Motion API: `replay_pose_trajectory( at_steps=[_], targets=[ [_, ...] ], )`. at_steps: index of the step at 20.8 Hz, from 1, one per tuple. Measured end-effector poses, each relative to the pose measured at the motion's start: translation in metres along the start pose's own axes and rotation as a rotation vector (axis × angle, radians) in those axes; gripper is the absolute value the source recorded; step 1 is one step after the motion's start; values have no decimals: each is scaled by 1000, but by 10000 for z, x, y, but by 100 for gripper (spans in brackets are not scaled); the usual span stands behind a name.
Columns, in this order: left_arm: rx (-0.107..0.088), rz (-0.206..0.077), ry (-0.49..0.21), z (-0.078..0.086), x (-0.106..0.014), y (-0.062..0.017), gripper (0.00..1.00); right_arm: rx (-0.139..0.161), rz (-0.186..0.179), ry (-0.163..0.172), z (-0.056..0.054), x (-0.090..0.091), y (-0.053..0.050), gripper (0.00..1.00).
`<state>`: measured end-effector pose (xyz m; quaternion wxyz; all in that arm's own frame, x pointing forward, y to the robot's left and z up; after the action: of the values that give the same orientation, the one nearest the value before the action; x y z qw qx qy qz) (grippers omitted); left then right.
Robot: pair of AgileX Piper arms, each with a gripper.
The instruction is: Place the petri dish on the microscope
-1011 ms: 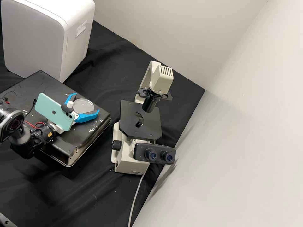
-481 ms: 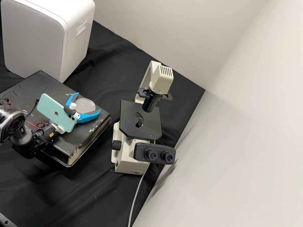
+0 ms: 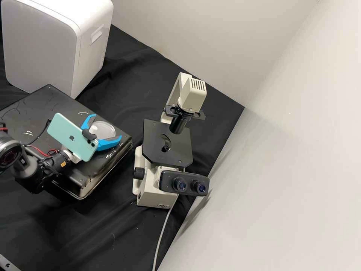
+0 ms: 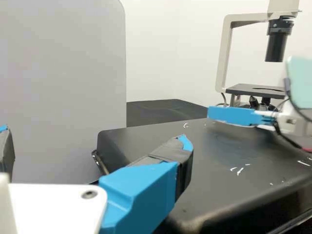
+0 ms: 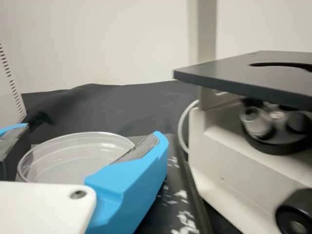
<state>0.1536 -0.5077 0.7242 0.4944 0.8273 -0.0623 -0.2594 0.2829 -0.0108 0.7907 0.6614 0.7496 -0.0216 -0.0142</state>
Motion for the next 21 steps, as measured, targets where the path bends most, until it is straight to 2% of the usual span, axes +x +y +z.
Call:
replay_pose_trajectory(
  at_steps=[4,7,13,17,21],
  targets=[
    [0,0,0,0,0,0,100,25,44,17,-49,-99,186,0],
    [0,0,0,0,0,0,100,21,85,41,-100,-160,321,0],
    [0,0,0,0,0,0,100,45,160,86,-176,-275,564,0],
    [0,0,0,0,0,0,100,59,185,96,-183,-367,643,0],
    [-1,7,1,-3,-3,14,100,47,198,103,-186,-400,697,0]
  ],
)
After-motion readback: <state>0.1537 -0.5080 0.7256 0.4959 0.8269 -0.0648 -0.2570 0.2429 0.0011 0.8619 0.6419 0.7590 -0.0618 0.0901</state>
